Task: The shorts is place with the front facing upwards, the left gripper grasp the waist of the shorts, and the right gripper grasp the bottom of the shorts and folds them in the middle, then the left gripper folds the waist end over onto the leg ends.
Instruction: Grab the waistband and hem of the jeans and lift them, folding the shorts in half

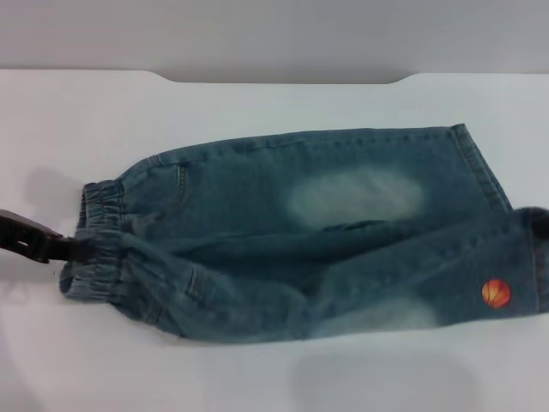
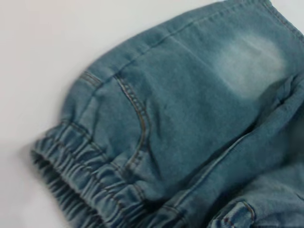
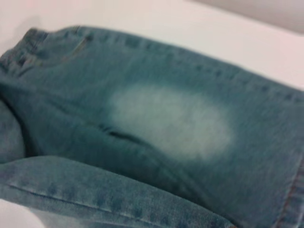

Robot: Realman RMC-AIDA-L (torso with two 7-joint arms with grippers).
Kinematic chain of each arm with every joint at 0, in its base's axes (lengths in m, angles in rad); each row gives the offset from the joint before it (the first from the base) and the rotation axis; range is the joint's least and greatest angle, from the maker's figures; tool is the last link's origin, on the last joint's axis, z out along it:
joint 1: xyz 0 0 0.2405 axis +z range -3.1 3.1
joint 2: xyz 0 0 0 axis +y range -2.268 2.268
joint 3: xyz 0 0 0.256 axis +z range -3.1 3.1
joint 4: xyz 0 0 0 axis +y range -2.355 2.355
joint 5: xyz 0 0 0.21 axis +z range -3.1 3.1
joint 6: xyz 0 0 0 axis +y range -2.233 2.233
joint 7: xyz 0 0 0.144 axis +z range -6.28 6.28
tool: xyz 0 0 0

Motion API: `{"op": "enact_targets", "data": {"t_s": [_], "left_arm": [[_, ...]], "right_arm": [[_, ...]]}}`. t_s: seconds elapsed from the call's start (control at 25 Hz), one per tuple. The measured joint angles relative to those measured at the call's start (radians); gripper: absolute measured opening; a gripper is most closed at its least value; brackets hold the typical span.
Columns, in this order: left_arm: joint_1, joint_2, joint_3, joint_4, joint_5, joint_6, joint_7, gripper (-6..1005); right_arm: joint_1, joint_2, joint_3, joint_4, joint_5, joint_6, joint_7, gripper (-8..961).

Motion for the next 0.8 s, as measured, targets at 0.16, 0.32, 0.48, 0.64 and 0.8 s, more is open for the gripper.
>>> {"op": "enact_targets", "data": {"t_s": [0.16,0.32,0.48,0.64,0.8], "left_arm": [[0.002,0.021,-0.026,0.008,0.0,0.009,0.001,26],[0.007,0.028,-0.114,0.026,-0.003,0.012,0.03,26],[0.008,0.028,-0.138,0.027,-0.01,0.01,0.046,26],[0.007,0.024,-0.143,0.026,-0.028,-0.007,0.06,26],[0.001,0.025,-0.144,0.024,-0.052,-0.03,0.063,26]], "right_arm": [[-0.001,-0.003,0.025,-0.001,0.034,0.041,-0.007,26],[-0.002,-0.004,0.057,0.002,0.076,0.08,-0.033,26],[-0.002,-0.007,0.064,0.005,0.113,0.114,-0.046,26],[-0.005,-0.007,0.066,0.004,0.165,0.154,-0.059,26],[-0.007,-0.006,0.066,0.005,0.201,0.21,-0.074,26]]}}
